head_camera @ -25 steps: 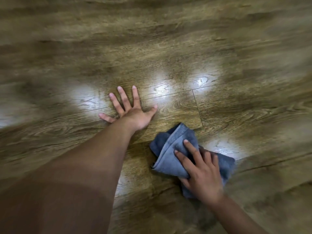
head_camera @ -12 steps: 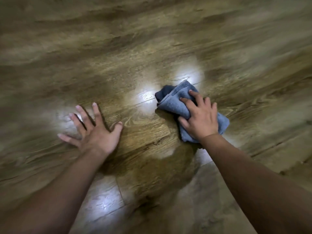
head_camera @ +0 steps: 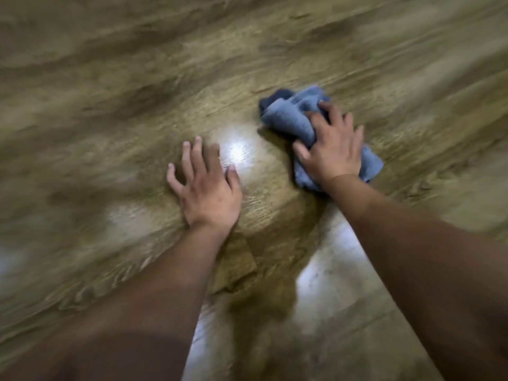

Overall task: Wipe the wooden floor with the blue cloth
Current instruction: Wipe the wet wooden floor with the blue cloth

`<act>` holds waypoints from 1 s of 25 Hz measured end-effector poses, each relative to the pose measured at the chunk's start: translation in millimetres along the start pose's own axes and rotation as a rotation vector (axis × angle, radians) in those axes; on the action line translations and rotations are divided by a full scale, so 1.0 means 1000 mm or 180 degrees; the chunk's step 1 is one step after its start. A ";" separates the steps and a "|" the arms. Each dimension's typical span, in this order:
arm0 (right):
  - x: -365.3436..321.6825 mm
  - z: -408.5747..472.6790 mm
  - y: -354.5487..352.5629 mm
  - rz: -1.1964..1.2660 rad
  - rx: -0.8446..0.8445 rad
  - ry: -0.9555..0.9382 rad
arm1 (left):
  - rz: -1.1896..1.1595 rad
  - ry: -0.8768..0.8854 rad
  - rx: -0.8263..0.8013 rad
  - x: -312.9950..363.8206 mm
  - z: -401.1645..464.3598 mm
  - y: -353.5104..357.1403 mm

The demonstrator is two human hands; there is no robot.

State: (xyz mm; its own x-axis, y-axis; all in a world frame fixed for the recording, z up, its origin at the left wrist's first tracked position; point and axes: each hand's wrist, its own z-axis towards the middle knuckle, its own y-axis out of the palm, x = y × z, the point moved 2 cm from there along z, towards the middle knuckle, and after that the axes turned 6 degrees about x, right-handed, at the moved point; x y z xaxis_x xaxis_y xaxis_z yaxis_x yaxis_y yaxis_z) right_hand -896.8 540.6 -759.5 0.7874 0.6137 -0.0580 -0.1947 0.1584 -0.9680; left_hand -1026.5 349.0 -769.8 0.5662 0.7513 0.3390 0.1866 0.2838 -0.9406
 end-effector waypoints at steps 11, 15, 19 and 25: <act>0.020 0.086 0.012 0.0007 -0.0152 -0.0072 | 0.0285 0.0142 0.0407 -0.004 -0.003 0.014; 0.013 0.081 0.008 -0.0051 -0.0098 0.0035 | 0.0277 0.0153 0.0384 -0.002 0.000 0.014; -0.008 0.036 -0.005 -0.0193 -0.0140 0.0060 | 0.0222 0.0167 0.0433 -0.002 -0.001 0.015; -0.045 -0.136 -0.040 0.0190 -0.0179 -0.0054 | 0.0171 0.0241 0.0452 -0.003 0.000 0.019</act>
State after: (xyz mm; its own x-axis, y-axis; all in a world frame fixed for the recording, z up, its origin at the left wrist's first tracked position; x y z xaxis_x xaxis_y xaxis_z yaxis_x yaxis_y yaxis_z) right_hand -844.8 401.0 -751.7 0.7654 0.6337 -0.1122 -0.2074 0.0778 -0.9752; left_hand -1024.8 352.4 -788.7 0.6322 0.7221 0.2809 0.0421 0.3299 -0.9431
